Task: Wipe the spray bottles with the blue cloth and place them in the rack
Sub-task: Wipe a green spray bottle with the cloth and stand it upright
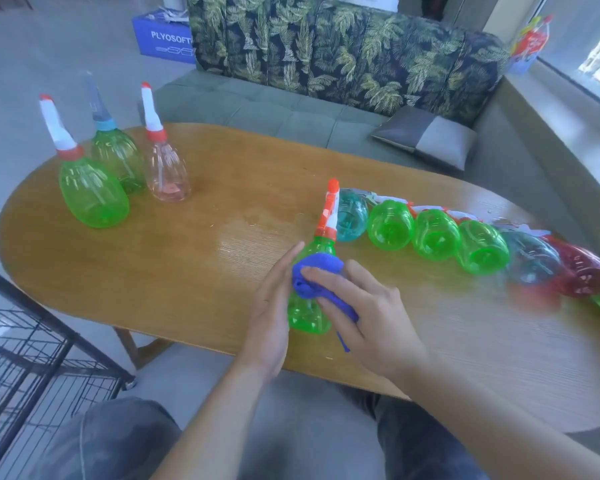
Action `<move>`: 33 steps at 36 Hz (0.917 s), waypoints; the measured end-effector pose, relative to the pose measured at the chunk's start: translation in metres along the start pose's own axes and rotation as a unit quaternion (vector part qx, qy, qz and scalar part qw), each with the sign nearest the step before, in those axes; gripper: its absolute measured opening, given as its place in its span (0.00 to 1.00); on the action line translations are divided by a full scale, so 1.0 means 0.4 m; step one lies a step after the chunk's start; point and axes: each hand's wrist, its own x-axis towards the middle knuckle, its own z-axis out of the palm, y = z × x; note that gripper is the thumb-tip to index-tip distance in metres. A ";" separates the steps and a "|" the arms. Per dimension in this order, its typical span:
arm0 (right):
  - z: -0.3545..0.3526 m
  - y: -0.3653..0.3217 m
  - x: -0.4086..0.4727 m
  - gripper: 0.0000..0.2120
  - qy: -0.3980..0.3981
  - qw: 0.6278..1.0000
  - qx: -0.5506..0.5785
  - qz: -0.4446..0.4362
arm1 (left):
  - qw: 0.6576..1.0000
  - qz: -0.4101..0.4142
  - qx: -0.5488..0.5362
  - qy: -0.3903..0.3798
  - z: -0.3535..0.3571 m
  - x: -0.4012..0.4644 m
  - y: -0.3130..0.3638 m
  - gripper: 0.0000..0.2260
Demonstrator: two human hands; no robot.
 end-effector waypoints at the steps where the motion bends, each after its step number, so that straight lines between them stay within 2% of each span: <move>1: 0.002 -0.002 -0.013 0.16 -0.010 1.000 -0.003 -0.021 | 1.000 -0.001 -0.003 -0.004 -0.003 0.000 0.000 0.18; 6: 0.014 -0.010 -0.074 0.16 -0.061 0.991 -0.056 -0.109 | 1.000 -0.002 -0.011 -0.004 -0.010 0.000 0.001 0.19; 10: -0.003 -0.008 -0.089 0.16 -0.051 0.991 -0.043 -0.119 | 1.000 0.000 -0.008 -0.008 -0.005 -0.010 0.006 0.21; 13: -0.019 -0.009 -0.083 0.16 0.019 0.999 0.028 -0.028 | 1.000 0.011 -0.015 -0.010 -0.001 -0.021 0.010 0.27; 17: -0.018 -0.004 -0.065 0.15 0.095 0.982 0.097 0.133 | 0.999 0.034 -0.005 -0.022 0.001 -0.026 0.012 0.40; 21: -0.010 -0.004 -0.061 0.15 0.091 0.970 0.129 0.184 | 0.999 0.036 -0.005 -0.022 0.000 -0.013 0.002 0.36; 25: -0.010 -0.001 -0.066 0.16 0.091 0.971 0.126 0.182 | 0.999 0.043 -0.004 -0.016 0.004 -0.006 0.000 0.35; 33: -0.004 -0.006 -0.066 0.16 0.095 0.976 0.114 0.160 | 0.998 0.040 0.037 -0.040 0.002 -0.008 -0.003 0.23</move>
